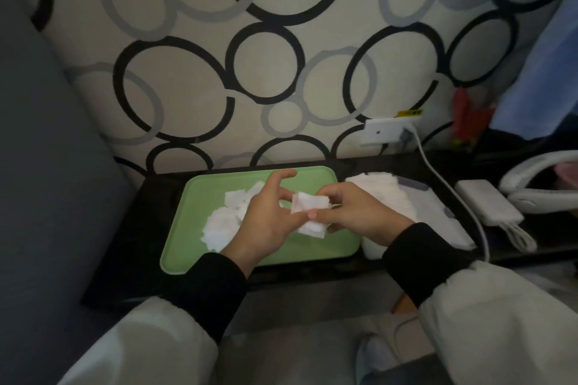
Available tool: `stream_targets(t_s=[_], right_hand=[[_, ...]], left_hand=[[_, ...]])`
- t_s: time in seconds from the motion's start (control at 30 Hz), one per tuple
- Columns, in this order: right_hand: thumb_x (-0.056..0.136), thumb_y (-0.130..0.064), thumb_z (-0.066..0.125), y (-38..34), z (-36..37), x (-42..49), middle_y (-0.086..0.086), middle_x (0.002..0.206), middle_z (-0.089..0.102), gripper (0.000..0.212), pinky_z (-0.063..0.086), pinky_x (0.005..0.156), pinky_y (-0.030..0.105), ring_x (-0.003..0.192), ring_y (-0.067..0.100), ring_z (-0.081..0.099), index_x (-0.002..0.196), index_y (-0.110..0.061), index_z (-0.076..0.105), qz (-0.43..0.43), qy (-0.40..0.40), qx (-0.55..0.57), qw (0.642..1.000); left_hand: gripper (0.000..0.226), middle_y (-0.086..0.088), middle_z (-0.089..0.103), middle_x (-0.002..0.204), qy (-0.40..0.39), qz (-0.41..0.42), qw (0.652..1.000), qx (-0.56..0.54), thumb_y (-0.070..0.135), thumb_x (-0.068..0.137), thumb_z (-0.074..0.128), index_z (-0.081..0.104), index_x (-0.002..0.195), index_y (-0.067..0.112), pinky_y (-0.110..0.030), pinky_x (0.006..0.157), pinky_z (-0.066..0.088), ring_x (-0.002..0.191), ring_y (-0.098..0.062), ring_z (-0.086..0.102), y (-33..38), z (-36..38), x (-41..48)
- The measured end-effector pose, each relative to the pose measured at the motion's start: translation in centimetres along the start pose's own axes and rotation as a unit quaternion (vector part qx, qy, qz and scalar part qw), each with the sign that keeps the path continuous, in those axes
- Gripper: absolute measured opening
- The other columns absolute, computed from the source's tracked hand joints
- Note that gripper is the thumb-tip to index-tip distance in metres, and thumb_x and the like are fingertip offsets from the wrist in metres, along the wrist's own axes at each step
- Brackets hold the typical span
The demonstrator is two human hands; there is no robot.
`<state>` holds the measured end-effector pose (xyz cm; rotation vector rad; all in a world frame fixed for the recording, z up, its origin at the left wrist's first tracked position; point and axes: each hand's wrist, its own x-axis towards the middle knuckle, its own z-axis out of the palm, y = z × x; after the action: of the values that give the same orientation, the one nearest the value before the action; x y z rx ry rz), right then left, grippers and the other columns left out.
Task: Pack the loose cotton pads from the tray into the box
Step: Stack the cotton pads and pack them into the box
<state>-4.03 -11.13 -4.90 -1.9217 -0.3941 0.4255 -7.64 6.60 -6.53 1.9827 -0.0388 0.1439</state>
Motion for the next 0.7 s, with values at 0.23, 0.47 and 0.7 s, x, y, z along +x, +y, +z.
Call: stream_targets(t_s=[0.23,0.47,0.7], right_hand=[[0.093,-0.005,0.063,1.5,-3.6,-4.5,0.017,0.102,0.071,0.02,0.059,0.069,0.031,0.092,0.025,0.07,0.113,0.0,0.064,-0.007,0.145,0.067,0.987],[0.091,-0.004,0.065,4.2,-9.2,-7.2,0.015,0.099,0.069,0.013,0.061,0.075,0.041,0.093,0.026,0.068,0.104,-0.003,0.064,0.023,0.32,0.107,0.941],[0.088,-0.001,0.059,7.7,-12.3,-6.9,0.017,0.104,0.066,0.011,0.058,0.078,0.041,0.102,0.033,0.064,0.092,-0.009,0.064,0.083,0.361,0.161,0.915]], left_hand=[[0.036,-0.009,0.071,0.082,0.024,-0.017,0.992,-0.126,0.005,0.083,0.076,0.057,0.105,0.026,-0.035,0.064,0.061,0.065,-0.02,0.072,2.4,6.4,-1.0],[0.016,0.006,0.069,0.076,-0.008,0.066,0.997,0.049,0.024,0.082,0.075,0.062,0.091,0.028,-0.03,0.067,0.053,0.067,-0.012,0.067,3.3,10.9,0.1],[0.101,-0.001,0.035,0.155,-0.186,0.145,0.892,0.386,0.078,0.065,0.068,0.034,0.148,0.031,-0.044,0.117,0.025,0.143,-0.024,0.028,4.7,13.7,5.5]])
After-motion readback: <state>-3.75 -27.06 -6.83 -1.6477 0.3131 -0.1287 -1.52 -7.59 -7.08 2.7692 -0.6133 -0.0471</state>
